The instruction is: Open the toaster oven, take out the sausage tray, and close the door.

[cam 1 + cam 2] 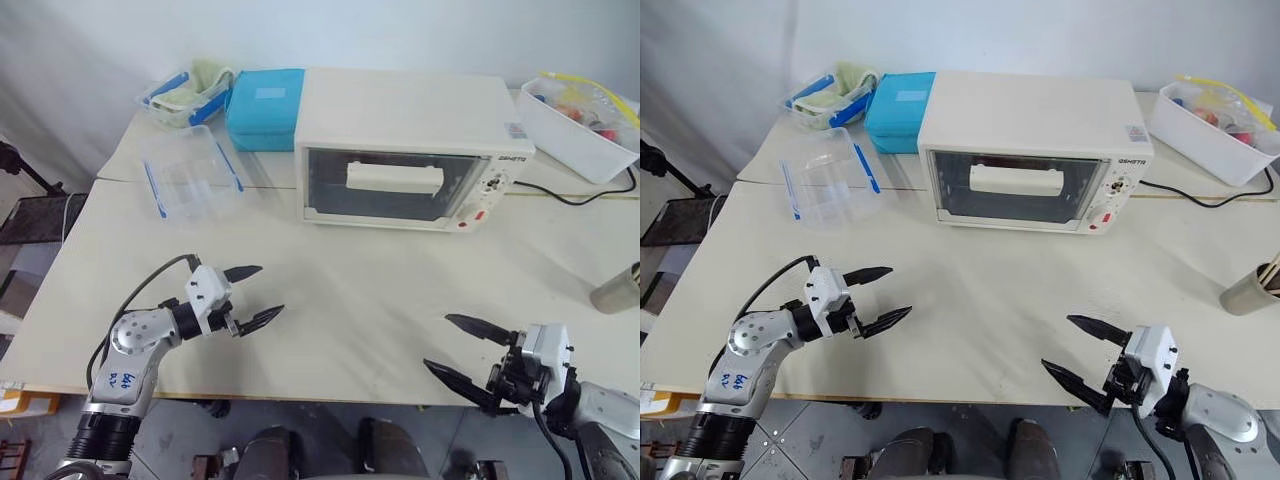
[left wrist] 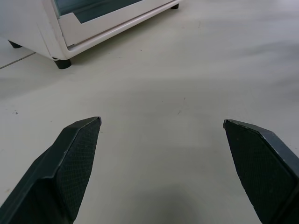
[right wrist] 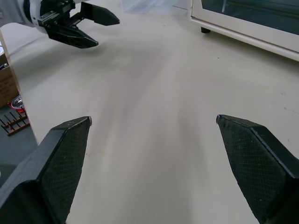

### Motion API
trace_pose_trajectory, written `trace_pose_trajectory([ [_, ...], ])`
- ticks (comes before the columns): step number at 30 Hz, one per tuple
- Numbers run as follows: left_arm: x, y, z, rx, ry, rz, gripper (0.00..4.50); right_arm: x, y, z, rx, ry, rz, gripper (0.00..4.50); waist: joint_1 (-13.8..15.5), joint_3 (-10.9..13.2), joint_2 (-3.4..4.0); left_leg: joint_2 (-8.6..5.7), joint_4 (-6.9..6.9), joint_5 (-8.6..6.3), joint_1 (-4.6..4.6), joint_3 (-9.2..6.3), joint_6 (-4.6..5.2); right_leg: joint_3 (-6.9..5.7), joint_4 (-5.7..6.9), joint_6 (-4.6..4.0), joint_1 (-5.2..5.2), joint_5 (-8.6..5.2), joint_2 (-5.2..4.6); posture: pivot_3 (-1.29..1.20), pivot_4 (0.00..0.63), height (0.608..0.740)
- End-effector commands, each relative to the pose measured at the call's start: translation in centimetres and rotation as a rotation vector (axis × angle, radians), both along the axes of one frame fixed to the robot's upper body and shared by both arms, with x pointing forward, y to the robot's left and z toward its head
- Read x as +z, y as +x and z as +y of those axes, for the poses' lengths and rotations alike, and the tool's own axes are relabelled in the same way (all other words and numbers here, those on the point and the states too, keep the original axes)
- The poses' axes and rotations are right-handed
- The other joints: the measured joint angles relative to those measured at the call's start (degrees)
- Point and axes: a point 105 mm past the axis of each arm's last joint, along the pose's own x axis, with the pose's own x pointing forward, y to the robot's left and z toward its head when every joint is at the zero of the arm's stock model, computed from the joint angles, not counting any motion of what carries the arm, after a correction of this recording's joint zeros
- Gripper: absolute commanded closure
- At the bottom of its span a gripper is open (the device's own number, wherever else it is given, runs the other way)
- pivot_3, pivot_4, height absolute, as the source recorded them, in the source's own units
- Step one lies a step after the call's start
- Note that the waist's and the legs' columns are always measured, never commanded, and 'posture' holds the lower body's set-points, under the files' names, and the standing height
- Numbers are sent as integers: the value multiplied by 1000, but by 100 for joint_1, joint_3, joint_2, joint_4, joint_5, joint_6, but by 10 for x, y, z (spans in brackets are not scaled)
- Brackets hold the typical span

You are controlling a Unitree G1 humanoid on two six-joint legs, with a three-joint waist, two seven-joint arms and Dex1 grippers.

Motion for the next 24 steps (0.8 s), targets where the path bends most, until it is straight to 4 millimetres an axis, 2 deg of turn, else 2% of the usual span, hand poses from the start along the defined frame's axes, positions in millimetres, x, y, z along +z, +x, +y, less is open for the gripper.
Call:
trace_pose_trajectory([
  [1,16,0,1,13,-11,-61,44,14,8,-1,-20,31,-32,0,1,0,0,0,0,0,0,0,0,0,0,0,0,0,0,0,150,740],
  [6,25,-1,4,30,-44,-69,44,38,31,8,-18,108,-50,0,-16,0,0,2,3,0,0,-4,0,-1,4,0,0,0,0,0,150,740],
  [9,42,-7,8,-31,-145,-40,44,56,60,12,-43,142,-47,0,-60,1,-1,2,8,0,-1,-2,0,0,6,0,-1,0,0,0,150,740],
  [13,55,-18,11,-116,-221,29,44,71,82,17,-31,175,-53,0,-27,0,-1,8,14,1,-5,-13,-2,-10,16,-8,-3,-4,0,0,150,740],
  [15,57,-23,11,-153,-211,44,44,80,96,15,-52,211,-57,0,-33,0,-1,4,16,1,-10,-17,-1,-15,19,-9,-3,-5,-1,0,150,740],
  [20,56,-29,6,-179,-193,47,44,91,118,14,-68,238,-96,0,-36,0,-1,-1,22,-1,-16,-17,1,-21,19,-9,-2,-5,-1,0,150,740],
  [24,53,-30,3,-177,-181,42,44,106,122,18,-38,246,-144,0,-47,0,-1,0,22,0,-16,-14,0,-22,19,-9,-3,-5,1,0,150,740],
])
